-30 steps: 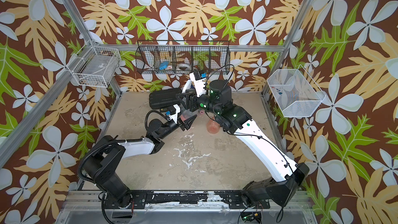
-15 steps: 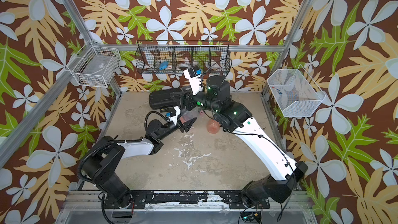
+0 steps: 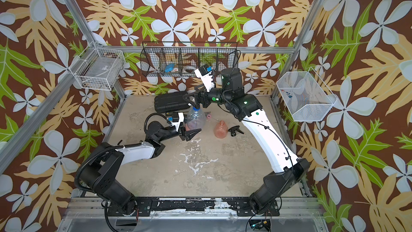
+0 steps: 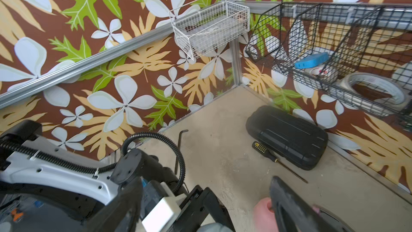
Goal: Attach spray nozzles to spray bottles
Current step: Screw the spray nozzle on the spray bottle.
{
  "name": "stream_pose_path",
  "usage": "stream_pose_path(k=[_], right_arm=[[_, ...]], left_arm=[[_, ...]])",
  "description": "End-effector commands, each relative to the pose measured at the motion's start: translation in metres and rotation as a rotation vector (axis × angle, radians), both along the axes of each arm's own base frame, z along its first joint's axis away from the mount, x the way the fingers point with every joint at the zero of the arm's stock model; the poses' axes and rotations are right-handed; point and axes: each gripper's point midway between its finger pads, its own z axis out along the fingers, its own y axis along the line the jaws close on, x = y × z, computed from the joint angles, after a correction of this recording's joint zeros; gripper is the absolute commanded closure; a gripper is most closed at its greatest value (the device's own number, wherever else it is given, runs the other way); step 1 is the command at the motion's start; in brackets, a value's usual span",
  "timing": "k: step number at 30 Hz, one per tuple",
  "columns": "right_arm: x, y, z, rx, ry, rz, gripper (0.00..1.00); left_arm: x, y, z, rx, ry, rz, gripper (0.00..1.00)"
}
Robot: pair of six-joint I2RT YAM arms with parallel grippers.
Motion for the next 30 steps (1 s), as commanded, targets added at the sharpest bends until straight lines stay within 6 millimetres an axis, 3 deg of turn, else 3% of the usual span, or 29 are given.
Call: stream_pose_path(k=[1,12,25,30], right_arm=[[-0.014,0.002,0.005,0.02,-0.023,0.06,0.16],[-0.025,-0.007,0.0,0.041,-0.019,0.036,0.54],[-0.023,-0.006,-0.001,0.007,-0.04,-0.002,0.79],[-0.022,-0.007,-0.005,-0.026,-0.052,-0.031,0.96]], left_arm=[[-0.009,0.002,0.007,-0.013,0.005,-0.055,0.45],[-0.004,0.009,0.019,-0.07,0.004,-0.039,0.46],[0.002,0.012,0.026,-0.08,-0.01,0.007,0.5],[0.007,0.013,0.031,-0.083,-0.005,0.023,0.5]])
